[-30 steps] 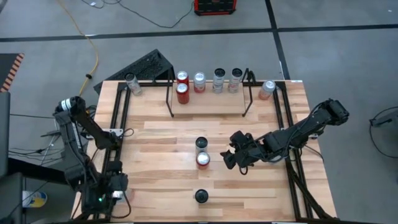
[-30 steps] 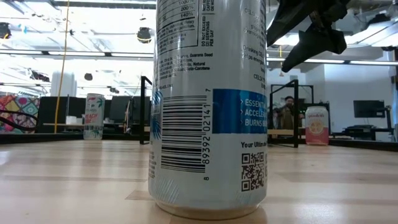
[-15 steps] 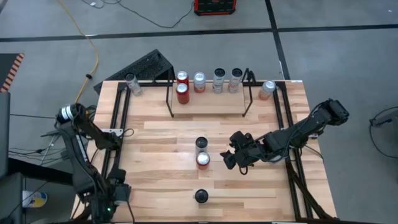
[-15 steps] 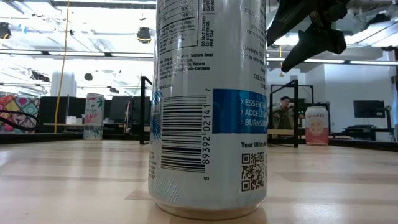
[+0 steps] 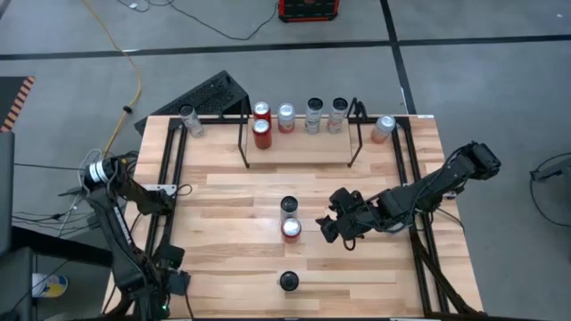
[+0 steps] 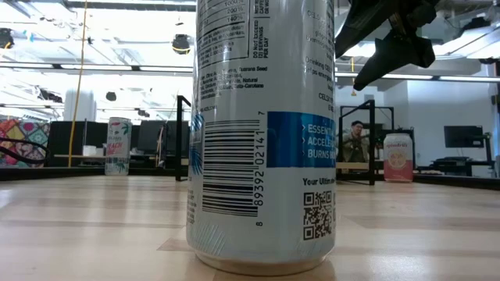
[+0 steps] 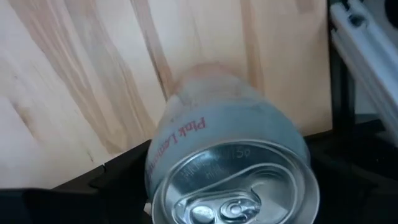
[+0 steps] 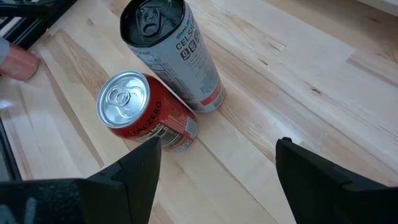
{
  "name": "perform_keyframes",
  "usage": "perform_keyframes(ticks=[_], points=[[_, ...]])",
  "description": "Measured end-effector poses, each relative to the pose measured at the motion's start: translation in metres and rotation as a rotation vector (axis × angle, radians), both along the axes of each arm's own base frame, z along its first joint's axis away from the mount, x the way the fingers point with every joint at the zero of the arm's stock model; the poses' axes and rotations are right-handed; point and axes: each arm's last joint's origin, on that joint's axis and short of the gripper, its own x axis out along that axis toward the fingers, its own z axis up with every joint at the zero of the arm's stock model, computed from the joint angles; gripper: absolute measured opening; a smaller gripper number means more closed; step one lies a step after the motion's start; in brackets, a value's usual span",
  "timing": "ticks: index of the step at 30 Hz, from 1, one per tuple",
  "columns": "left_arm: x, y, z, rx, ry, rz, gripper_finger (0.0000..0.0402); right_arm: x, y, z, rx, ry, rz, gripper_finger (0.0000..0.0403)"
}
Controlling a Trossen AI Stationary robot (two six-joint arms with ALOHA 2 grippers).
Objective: Place canned beverage on shelf
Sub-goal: Put the bottom orange white soda can on the shelf
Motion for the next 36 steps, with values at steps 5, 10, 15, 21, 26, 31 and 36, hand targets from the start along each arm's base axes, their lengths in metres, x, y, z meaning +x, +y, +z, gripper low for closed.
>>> perform_keyframes(ticks=[5, 10, 15, 21, 26, 31, 36], points=[[0.004, 0.005, -0.001, 0.028, 0.027, -0.005, 0.0297, 0.000, 0.000, 0.000, 0.008, 0.004, 0.007, 0.0291], [0.013, 0.014, -0.001, 0.048, 0.051, -0.048, 0.0275, -0.001, 0.002, 0.000, 0.003, 0.010, 0.027, 0.0291], [0.034, 0.041, 0.011, 0.100, -0.014, -0.036, 0.0275, -0.001, 0.002, 0.000, -0.039, 0.028, 0.073, 0.0291], [0.075, 0.105, 0.040, 0.067, -0.129, 0.157, 0.0275, 0.002, -0.008, -0.001, -0.110, 0.060, 0.112, 0.0291], [0.106, 0.164, 0.053, -0.022, -0.197, 0.407, 0.0276, 0.006, -0.018, -0.001, -0.150, 0.093, 0.152, 0.0291], [0.126, 0.210, 0.045, -0.069, -0.107, 0.785, 0.0293, 0.001, -0.027, -0.004, -0.176, 0.174, 0.143, 0.0291], [0.143, 0.237, 0.027, -0.034, -0.043, 0.961, 0.0294, -0.006, -0.037, -0.004, -0.187, 0.249, 0.123, 0.0291]])
